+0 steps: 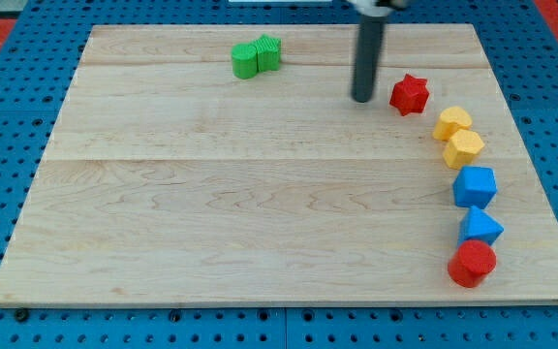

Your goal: Slide the green star to the top left

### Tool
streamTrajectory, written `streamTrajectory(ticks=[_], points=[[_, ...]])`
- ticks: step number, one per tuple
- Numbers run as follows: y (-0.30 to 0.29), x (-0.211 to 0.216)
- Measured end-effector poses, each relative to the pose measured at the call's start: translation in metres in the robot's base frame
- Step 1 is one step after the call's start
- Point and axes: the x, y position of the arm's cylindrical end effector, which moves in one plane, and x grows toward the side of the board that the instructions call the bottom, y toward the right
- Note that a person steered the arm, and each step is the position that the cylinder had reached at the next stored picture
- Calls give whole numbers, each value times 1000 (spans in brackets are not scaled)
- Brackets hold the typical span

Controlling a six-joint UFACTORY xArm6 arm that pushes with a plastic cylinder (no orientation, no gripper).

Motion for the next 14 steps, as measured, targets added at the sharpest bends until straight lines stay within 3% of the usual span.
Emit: streamTrajectory(ticks=[1,2,3,4,6,7,8,9,10,11,12,13,14], points=[[37,0],[9,-8],[44,-16],[1,-16],[-260,-26],[-285,-73],[-214,-85],[-106,-80],[-99,-80],[-154,-95],[-132,-114],[-28,-106],[33,-98]])
